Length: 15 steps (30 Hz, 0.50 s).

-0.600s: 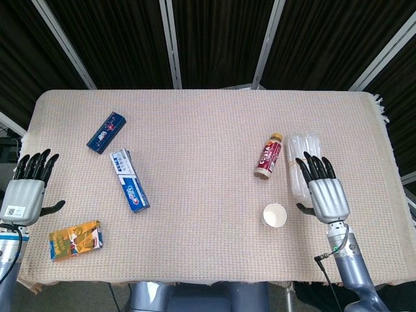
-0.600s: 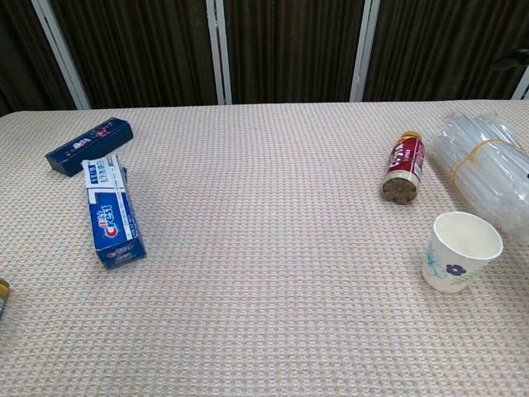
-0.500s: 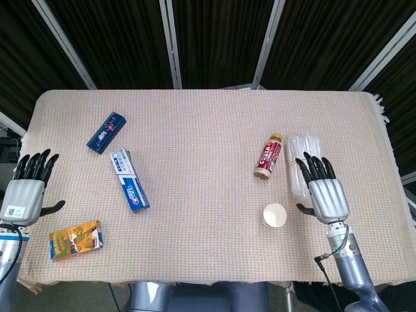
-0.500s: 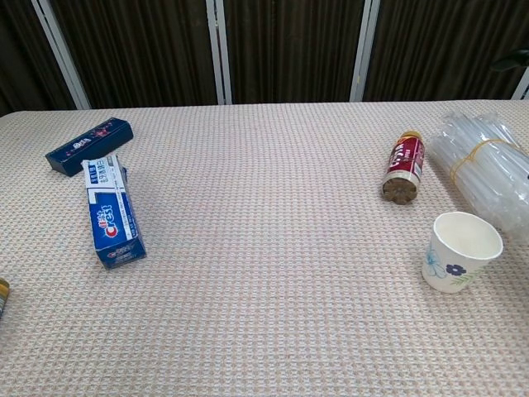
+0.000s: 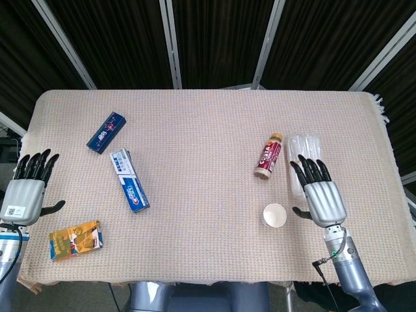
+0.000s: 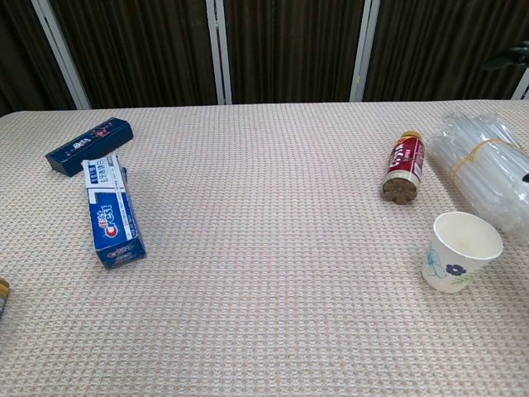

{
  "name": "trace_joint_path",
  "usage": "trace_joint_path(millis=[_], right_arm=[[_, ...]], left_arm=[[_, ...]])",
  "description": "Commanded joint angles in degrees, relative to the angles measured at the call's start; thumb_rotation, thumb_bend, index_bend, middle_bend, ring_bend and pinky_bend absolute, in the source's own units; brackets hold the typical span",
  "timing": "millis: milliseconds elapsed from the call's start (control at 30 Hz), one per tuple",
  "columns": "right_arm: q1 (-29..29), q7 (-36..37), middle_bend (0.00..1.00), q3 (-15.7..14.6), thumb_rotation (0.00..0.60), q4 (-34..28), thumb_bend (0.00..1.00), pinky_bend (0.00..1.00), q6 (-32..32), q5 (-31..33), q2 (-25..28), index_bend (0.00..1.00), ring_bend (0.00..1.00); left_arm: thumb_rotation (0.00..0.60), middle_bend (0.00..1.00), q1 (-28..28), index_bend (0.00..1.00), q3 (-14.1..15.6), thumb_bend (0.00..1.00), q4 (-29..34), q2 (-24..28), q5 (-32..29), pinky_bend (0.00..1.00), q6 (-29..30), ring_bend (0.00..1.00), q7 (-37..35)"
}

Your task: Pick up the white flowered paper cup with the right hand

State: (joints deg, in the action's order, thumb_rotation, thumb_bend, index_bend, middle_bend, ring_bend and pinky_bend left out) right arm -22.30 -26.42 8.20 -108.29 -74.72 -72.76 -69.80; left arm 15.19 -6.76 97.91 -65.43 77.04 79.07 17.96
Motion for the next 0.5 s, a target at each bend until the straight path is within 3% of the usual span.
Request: trace_joint_path(millis=[33, 167, 333, 400, 500], right_arm=[[0.0, -0.2, 0.0, -0.5, 0.6, -1.5, 0.09, 0.0, 0.8, 0.3, 0.7, 0.02, 0.0], [-0.3, -0.4, 0.0, -1.5, 0.6, -5.4, 0.09, 0.0, 3.6, 2.0, 3.0, 0.06, 0.0], [-1.5, -1.0, 0.0, -2.4, 0.6, -9.9, 0.09, 0.0, 7.4, 4.4, 5.0, 0.03, 0.0], [-2.1, -1.8, 0.0, -2.7, 0.6, -10.6, 0.09, 0.0, 8.3, 4.9, 4.8, 0.12, 0.0], [-2.6, -3.1, 0.0, -3.4, 0.6, -10.1, 0.09, 0.0, 8.7, 4.4, 3.0, 0.18, 0.0]], left_arm=[[0.6, 0.0, 0.0, 0.0, 0.0, 0.01, 0.1, 0.0, 0.1, 0.0, 0.1, 0.0, 0.1], [0.6, 0.0, -0.1, 0.0, 0.1, 0.01, 0.2, 0.0, 0.2, 0.0, 0.3, 0.0, 0.4], [0.6, 0.0, -0.1, 0.0, 0.1, 0.01, 0.2, -0.1, 0.2, 0.0, 0.4, 0.0, 0.5], [0.6, 0.0, -0.1, 0.0, 0.1, 0.01, 0.2, -0.1, 0.2, 0.0, 0.4, 0.0, 0.5], [0.6, 0.0, -0.2, 0.0, 0.1, 0.01, 0.2, -0.1, 0.2, 0.0, 0.4, 0.0, 0.5]])
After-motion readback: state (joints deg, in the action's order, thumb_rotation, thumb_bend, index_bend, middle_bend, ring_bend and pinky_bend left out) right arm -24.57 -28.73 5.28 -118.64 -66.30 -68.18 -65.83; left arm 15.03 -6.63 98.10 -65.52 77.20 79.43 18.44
